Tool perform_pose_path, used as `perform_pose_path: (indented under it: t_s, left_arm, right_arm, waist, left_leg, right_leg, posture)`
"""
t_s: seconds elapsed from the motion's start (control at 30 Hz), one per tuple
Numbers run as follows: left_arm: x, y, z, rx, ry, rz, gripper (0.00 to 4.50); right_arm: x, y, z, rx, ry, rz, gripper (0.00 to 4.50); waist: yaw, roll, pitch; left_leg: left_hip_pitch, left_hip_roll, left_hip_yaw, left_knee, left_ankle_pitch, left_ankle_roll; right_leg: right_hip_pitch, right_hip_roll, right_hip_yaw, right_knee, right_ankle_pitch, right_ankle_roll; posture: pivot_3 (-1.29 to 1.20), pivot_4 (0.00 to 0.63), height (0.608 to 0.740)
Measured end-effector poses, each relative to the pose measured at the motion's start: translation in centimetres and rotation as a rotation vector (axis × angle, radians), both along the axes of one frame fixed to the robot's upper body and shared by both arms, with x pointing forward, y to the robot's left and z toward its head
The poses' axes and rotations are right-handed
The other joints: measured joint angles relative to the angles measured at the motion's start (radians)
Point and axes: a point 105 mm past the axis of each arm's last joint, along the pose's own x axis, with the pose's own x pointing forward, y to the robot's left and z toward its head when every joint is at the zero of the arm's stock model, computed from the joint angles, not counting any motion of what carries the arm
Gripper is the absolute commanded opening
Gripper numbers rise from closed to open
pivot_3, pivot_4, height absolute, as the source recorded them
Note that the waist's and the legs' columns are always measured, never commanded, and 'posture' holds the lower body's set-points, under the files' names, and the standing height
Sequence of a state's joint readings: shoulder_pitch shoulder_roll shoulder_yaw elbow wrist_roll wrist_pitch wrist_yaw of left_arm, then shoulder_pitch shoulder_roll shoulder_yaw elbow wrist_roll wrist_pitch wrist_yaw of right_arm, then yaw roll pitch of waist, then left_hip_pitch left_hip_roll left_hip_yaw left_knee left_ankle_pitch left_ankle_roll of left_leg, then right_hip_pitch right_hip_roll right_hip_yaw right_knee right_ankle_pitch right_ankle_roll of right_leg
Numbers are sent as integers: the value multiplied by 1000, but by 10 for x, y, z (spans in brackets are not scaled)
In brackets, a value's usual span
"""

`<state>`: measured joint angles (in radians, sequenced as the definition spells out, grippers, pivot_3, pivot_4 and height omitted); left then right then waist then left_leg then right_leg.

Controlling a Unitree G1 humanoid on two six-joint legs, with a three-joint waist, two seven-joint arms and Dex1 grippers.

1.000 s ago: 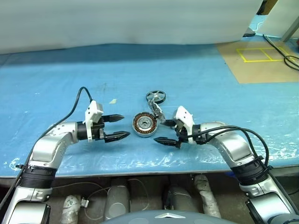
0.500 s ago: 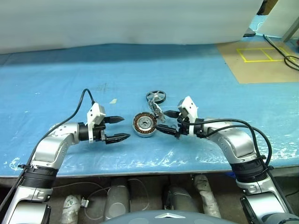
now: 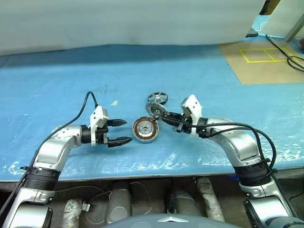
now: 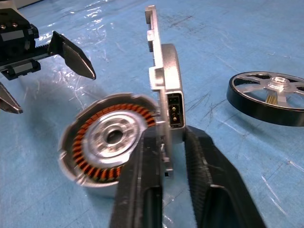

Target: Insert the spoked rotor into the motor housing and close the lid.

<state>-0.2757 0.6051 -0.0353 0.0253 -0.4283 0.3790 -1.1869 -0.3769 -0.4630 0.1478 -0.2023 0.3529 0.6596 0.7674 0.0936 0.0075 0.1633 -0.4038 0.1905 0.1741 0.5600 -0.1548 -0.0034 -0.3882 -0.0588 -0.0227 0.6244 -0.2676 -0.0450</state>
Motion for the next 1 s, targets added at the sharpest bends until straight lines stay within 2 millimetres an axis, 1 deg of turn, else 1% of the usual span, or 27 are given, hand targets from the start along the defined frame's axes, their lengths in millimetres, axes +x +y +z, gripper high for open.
perform_pose_path:
  t_s: [0.07,0.2,0.3,0.47,0.6,0.7,0.8,1.0]
  left_arm:
    - [0,0,0,2,-4,-1,4500]
    - [0,0,-2,6,-1,0,4500]
    - [1,-1,-2,8,-7,-3,4500]
    - [1,0,-3,9,-9,-2,4500]
    - [1,0,-4,8,-8,-1,4500]
    - [2,-1,-5,5,-3,-3,4500]
    - [3,-2,-3,2,-10,-8,4500]
    - [3,-2,-3,2,-8,-11,4500]
  right_arm:
    - [-2,4,-2,-7,7,20,16]
    - [0,6,2,-13,-12,20,16]
    - [6,9,10,-16,-54,13,16]
    - [16,11,14,-20,-100,-21,16]
    - [18,12,13,-34,-118,-17,16]
    - [18,21,9,-57,-144,11,16]
    - [23,29,0,-90,-178,21,16]
    - [30,39,2,-79,-212,44,16]
  waist:
    - [0,0,0]
    - [0,0,0]
    - [-1,0,0]
    - [-1,0,0]
    - [0,0,0]
    - [-3,0,0]
    - [-6,0,0]
    - [-18,0,0]
  left_leg:
    - [0,0,0,0,0,0]
    - [0,0,0,0,0,0]
    - [0,0,0,1,0,0]
    - [-1,0,0,0,0,0]
    - [-1,0,0,0,0,0]
    - [-1,0,0,0,0,0]
    - [-1,0,0,1,0,0]
    - [-1,0,0,1,0,0]
  right_leg:
    - [0,0,0,0,0,0]
    - [0,0,0,1,0,0]
    - [0,0,0,1,0,0]
    - [-1,0,0,0,0,0]
    - [-1,0,0,1,0,0]
    - [-1,0,0,1,0,0]
    - [-1,0,0,1,0,0]
    - [0,0,0,2,0,0]
  posture:
    - [0,150,740]
    - [0,150,740]
    - [0,150,740]
    - [0,150,740]
    - [0,150,740]
    - [0,150,740]
    - [0,150,740]
    - [0,150,740]
